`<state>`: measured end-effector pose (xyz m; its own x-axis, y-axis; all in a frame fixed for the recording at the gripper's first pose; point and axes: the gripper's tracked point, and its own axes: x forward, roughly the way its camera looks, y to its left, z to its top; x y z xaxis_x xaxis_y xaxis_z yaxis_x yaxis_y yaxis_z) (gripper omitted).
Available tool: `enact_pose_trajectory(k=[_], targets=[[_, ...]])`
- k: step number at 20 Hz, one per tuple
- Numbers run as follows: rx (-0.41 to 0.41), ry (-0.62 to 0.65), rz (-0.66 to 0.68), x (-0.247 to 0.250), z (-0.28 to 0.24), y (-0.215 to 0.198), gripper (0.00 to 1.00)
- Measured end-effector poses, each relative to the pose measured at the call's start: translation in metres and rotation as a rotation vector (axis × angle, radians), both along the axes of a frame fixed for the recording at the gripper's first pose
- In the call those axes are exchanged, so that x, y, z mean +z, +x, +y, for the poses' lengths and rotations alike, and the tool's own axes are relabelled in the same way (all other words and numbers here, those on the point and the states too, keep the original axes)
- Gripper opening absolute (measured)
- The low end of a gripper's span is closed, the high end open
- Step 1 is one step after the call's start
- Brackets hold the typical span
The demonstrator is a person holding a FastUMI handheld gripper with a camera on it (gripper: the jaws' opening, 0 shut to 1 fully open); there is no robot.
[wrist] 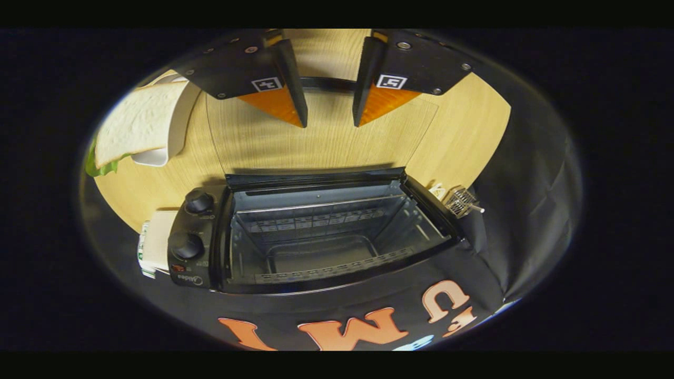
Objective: Open the toaster oven, put the food inside, and close the toaster oven door.
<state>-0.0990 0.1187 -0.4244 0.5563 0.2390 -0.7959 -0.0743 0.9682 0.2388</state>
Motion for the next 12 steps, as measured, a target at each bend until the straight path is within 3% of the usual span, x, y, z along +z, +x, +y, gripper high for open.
enact_pose_trajectory(k=[1, 4, 8, 12], targets=[[0.007, 0.003, 0.001, 0.003, -0.002, -0.001, 0.50], [0.032, 0.003, -0.016, 0.017, -0.008, -0.008, 0.66], [0.080, -0.012, -0.131, 0.068, -0.023, 0.000, 0.84], [0.075, -0.031, -0.206, 0.117, -0.063, 0.001, 0.95]])
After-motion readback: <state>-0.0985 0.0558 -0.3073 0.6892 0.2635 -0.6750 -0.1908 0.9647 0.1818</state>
